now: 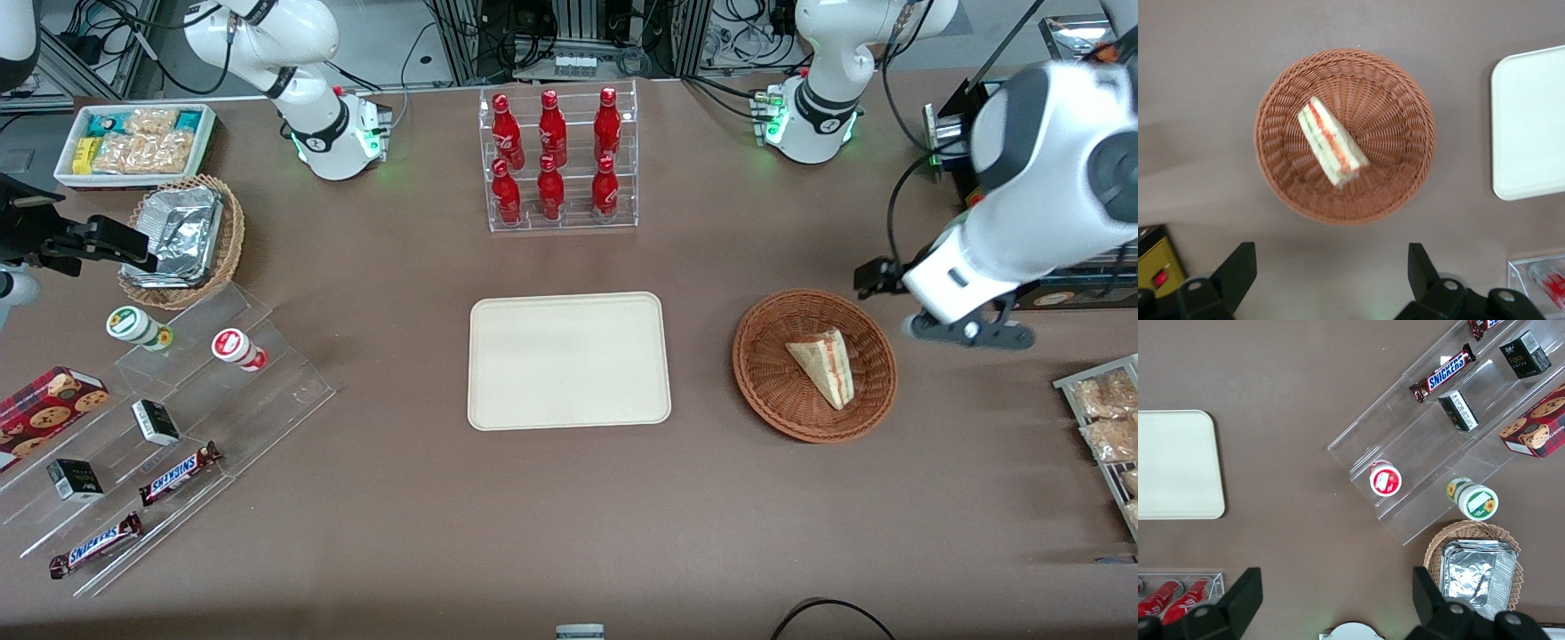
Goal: Place sandwich from basket to tray
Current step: 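Lower the open left gripper over the sandwich in the wicker basket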
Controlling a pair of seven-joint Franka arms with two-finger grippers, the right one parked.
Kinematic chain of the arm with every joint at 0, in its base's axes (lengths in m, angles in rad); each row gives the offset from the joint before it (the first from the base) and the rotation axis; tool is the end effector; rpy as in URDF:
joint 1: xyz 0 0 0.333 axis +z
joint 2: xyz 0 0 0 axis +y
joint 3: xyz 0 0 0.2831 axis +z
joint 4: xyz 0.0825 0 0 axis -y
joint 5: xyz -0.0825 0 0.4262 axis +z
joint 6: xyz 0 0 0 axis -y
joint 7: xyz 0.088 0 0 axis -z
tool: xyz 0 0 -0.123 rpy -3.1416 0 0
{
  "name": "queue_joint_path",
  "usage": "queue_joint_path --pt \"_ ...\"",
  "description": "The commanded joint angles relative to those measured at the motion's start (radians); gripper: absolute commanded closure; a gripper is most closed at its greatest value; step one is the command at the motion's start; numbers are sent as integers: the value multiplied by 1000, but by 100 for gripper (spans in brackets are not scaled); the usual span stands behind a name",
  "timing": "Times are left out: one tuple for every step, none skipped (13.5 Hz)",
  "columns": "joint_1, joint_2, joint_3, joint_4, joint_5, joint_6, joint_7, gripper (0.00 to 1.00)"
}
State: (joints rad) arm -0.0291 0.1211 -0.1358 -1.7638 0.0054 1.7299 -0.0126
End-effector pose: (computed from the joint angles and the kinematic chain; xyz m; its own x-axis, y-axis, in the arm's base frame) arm 0.6069 -0.0984 0.4164 0.9764 -0.1521 -0.1534 -0.1525 -0.9883 0.0093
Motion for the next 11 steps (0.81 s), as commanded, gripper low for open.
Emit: queue_joint_path --pt "9 -31 -8 -152 -1 150 0 0" --pt "9 -34 -8 -195 -1 199 -4 0" --pt "9 -37 -7 -235 1 245 -7 0" --pt "9 -38 -7 -270 1 288 -9 0" --pt "11 -44 -7 -307 2 327 -10 0" --pt "12 -50 -7 -353 2 383 -27 0" --pt "12 -64 -7 -400 2 443 -76 0" --pt "12 -67 -7 -436 2 494 -146 0" --pt "12 -63 -7 -444 2 510 -206 0" --pt "12 -55 -7 -445 2 520 -252 0" --pt "12 -51 -7 -453 2 537 -310 0"
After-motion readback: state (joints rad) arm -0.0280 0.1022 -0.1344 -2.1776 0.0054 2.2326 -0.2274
